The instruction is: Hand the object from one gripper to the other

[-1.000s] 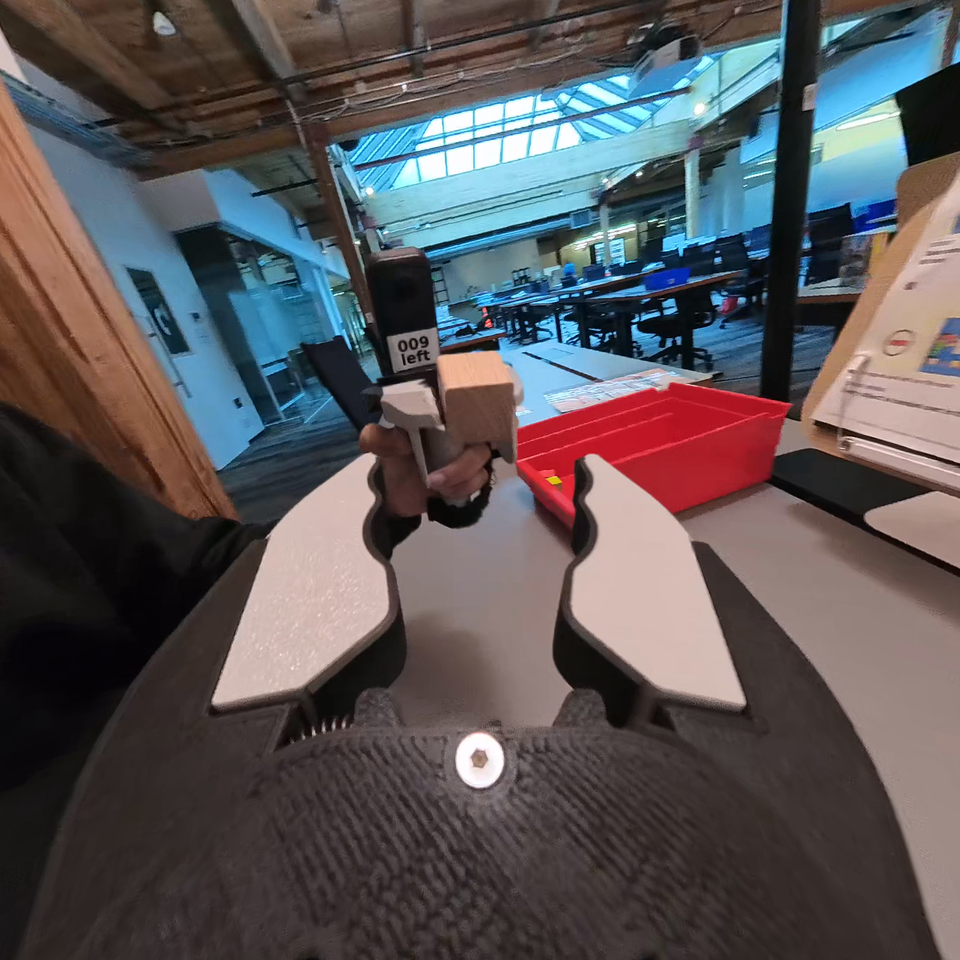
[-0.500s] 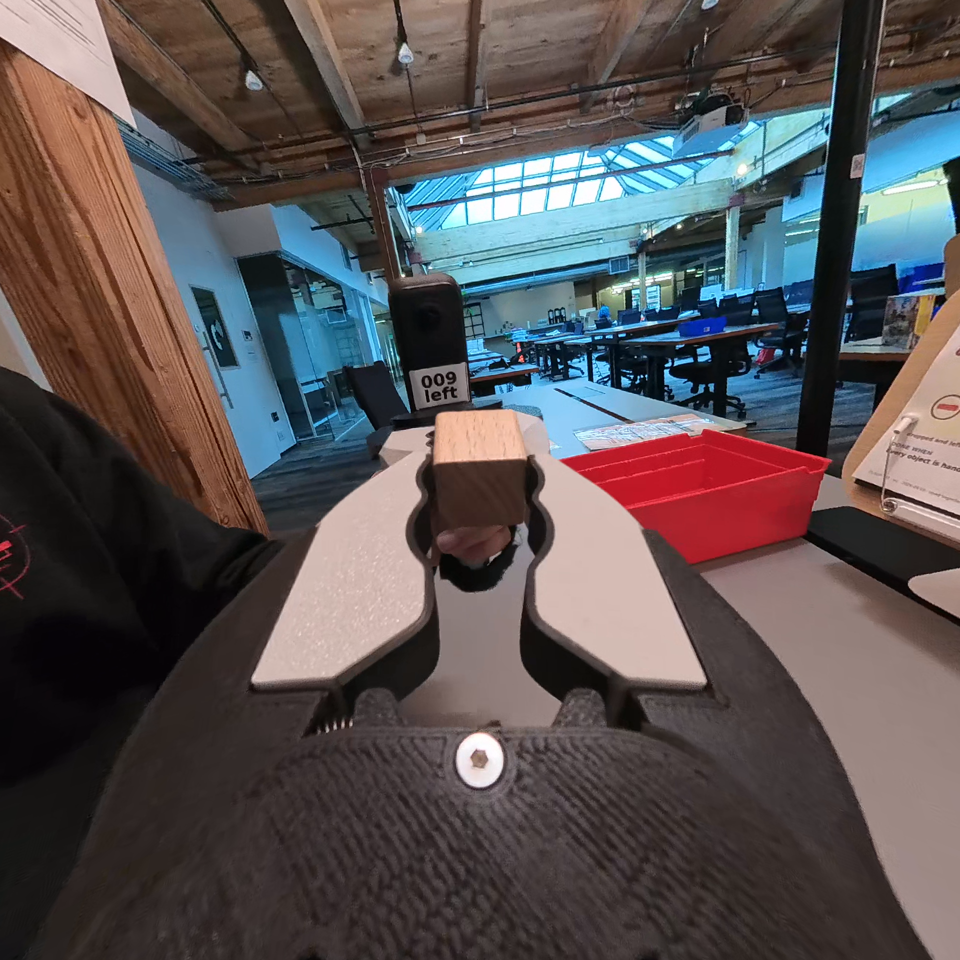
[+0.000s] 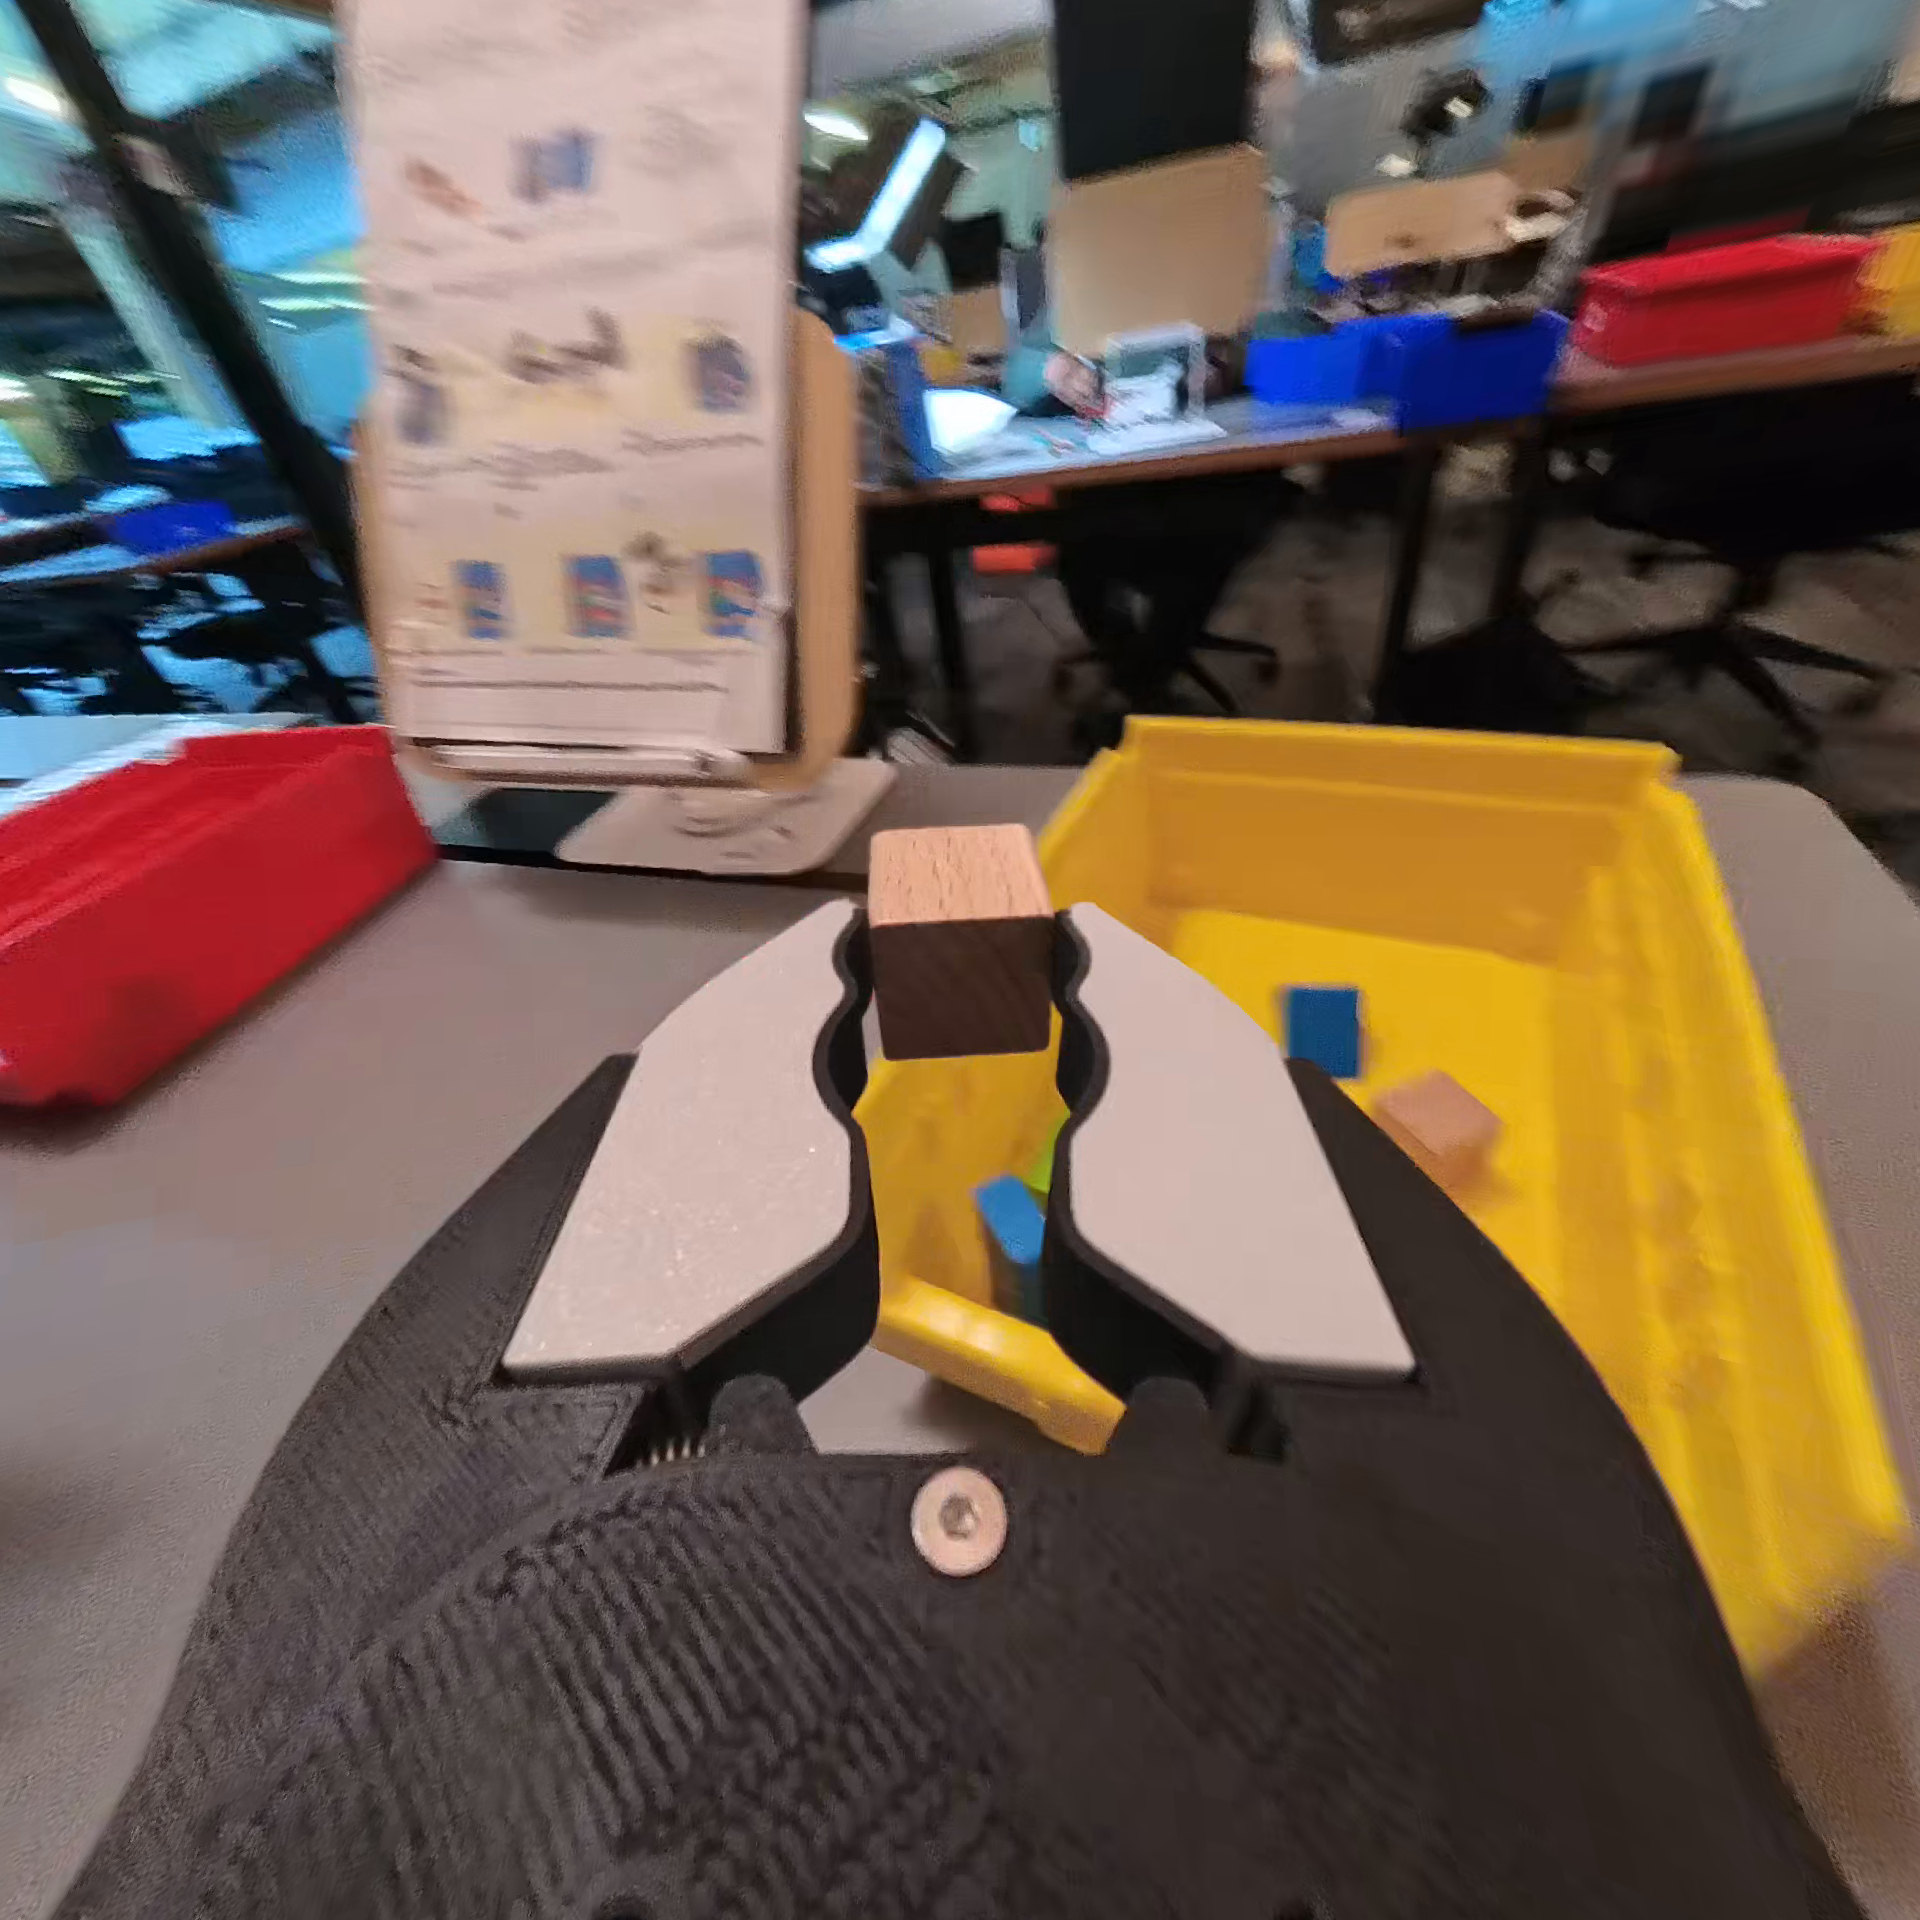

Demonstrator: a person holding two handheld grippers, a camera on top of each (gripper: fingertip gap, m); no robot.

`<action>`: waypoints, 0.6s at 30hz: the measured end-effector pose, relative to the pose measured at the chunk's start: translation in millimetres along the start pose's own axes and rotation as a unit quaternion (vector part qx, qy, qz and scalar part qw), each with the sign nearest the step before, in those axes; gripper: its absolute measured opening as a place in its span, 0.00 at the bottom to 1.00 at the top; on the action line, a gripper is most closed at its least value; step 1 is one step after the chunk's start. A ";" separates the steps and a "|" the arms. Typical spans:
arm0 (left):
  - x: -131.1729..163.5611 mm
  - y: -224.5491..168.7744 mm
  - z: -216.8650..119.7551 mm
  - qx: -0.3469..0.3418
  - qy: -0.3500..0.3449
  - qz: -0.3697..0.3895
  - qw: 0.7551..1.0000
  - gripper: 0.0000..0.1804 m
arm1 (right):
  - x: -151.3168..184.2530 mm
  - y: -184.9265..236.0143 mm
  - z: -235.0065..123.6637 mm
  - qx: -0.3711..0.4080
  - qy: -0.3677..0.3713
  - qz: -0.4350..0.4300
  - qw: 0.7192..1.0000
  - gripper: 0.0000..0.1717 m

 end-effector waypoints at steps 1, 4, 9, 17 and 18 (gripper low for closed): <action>3.4 1.7 -2.4 0.000 0.003 -0.003 1.000 0.22 | 8.5 -14.6 4.2 0.017 0.015 0.005 1.000 0.19; 10.2 7.3 -8.5 -0.003 -0.002 -0.014 1.000 0.21 | 36.3 -40.4 25.8 0.044 0.078 0.003 0.996 0.19; 16.6 18.2 -21.3 -0.017 -0.009 -0.039 0.999 0.21 | 68.0 -55.4 64.0 0.062 0.189 -0.019 0.980 0.20; 14.3 68.8 -99.6 -0.186 0.005 -0.042 0.982 0.20 | 81.6 -56.2 83.8 0.072 0.217 -0.018 0.973 0.23; 15.6 78.1 -117.0 -0.221 0.010 -0.044 0.974 0.20 | 79.5 -57.0 83.4 0.078 0.211 -0.017 0.974 0.29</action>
Point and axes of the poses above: each gripper's, where its closed fingertips meet, z out along the fingers, x out of its underside, y = z × x across the jaws, the point moved 1 cm from there along -z, back along the fingers, and after that the axes turned 8 degrees about x, right-handed, at the moved point
